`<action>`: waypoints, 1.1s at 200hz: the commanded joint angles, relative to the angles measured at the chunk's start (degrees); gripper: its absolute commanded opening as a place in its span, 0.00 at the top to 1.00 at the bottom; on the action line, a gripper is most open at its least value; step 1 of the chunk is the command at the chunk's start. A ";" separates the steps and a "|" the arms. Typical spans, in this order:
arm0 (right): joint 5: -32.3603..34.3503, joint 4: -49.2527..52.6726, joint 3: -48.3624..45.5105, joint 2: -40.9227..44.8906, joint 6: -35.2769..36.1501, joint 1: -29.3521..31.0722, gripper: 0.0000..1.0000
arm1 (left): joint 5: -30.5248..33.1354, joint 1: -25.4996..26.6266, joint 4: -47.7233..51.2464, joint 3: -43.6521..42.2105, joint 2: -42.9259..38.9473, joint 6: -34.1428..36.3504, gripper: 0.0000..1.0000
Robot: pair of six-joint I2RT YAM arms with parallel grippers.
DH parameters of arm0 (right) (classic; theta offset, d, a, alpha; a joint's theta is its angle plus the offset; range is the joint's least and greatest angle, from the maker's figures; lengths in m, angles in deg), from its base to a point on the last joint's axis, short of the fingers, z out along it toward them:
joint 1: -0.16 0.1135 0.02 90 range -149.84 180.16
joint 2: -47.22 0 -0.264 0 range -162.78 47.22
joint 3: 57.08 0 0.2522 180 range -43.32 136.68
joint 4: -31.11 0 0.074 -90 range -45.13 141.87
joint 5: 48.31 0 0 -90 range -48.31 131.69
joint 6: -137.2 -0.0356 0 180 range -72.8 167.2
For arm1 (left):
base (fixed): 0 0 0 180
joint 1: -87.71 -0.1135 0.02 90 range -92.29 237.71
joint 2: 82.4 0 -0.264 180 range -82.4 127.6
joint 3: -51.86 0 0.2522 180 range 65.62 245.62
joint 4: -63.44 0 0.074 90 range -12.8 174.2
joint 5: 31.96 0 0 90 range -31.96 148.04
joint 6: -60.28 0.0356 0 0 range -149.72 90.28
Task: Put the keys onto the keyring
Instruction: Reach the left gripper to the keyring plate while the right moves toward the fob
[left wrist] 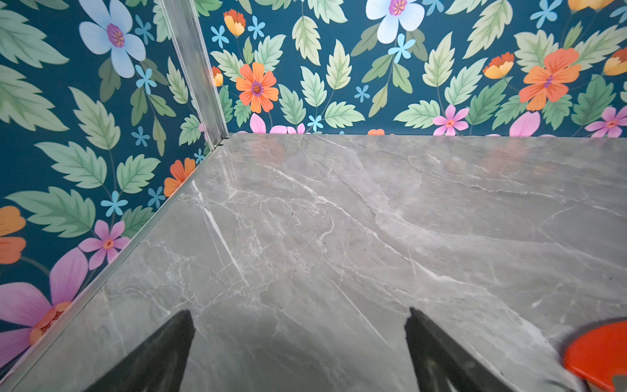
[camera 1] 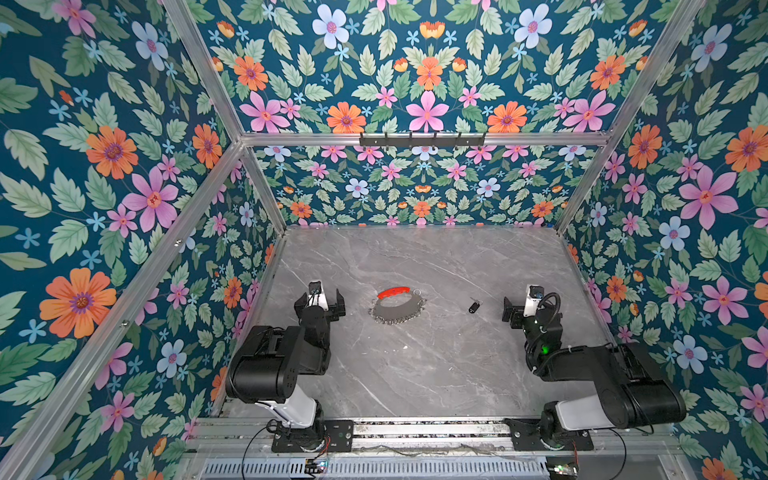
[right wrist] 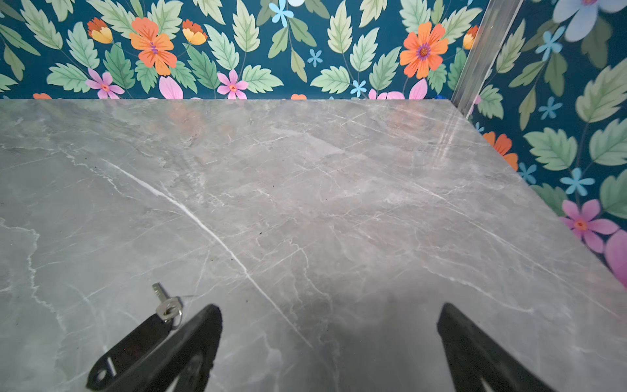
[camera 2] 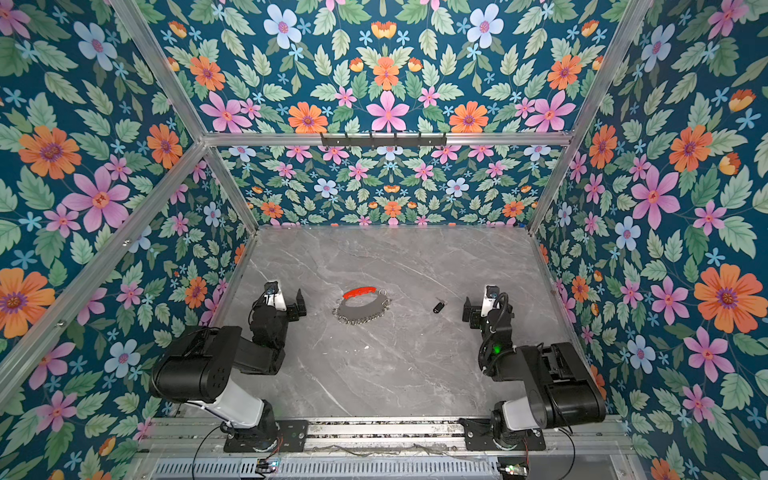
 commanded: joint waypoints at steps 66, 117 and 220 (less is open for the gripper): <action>12.85 46.26 16.45 20.39 -27.75 13.72 0.01 | 6.27 13.19 61.04 27.00 -19.73 -6.86 0.00; 6.20 44.20 12.86 19.90 -38.77 12.75 0.01 | -0.19 15.15 64.47 25.40 -30.52 -23.55 0.00; 4.70 45.48 11.94 22.19 -38.71 12.75 0.35 | -19.35 25.46 61.13 32.81 -11.51 -6.30 0.21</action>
